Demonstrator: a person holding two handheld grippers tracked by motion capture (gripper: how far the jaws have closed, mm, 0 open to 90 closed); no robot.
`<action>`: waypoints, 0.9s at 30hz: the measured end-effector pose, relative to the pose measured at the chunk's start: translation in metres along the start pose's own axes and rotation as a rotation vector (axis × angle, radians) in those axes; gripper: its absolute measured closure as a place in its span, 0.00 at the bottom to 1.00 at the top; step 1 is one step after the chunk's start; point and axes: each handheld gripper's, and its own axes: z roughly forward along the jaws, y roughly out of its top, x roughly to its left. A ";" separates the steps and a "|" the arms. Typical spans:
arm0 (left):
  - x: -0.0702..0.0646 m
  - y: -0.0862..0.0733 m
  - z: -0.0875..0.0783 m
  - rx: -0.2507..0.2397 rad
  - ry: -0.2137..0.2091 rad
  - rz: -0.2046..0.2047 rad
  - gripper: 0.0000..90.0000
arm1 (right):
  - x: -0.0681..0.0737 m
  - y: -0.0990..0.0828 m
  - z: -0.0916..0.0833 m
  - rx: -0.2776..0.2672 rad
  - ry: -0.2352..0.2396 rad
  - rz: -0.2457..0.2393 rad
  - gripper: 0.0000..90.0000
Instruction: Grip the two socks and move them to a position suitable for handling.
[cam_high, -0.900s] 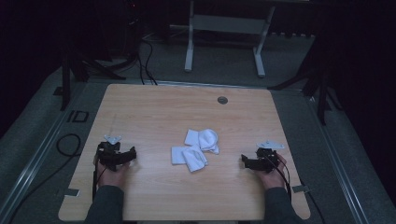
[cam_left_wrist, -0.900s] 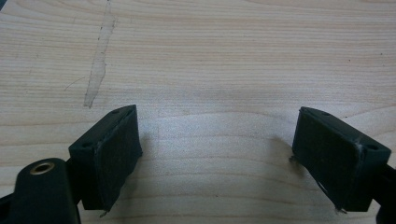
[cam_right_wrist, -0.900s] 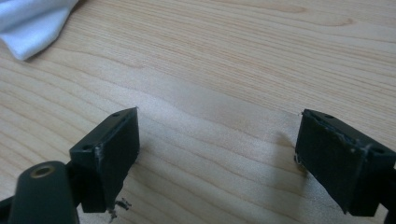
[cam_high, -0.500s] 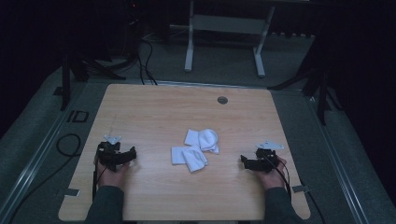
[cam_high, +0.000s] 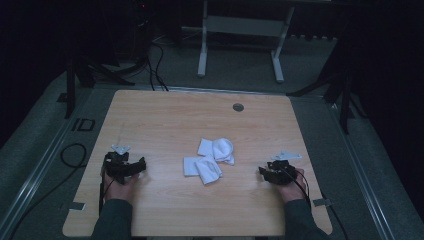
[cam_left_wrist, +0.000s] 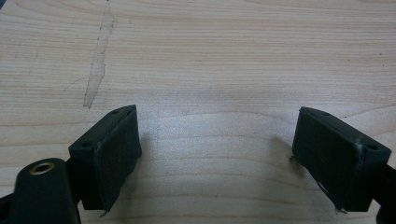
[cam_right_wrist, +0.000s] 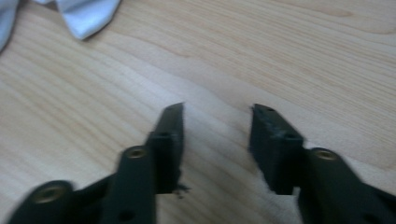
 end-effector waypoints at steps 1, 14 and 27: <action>0.000 0.000 0.000 0.000 0.000 0.000 0.17 | 0.002 0.001 -0.002 0.010 0.003 -0.011 0.73; -0.001 0.000 0.000 0.000 -0.005 0.003 0.17 | 0.041 0.028 -0.022 0.003 0.064 -0.209 1.00; -0.001 0.000 0.000 0.000 -0.005 0.004 0.17 | 0.084 0.054 -0.006 -0.001 0.121 -0.324 1.00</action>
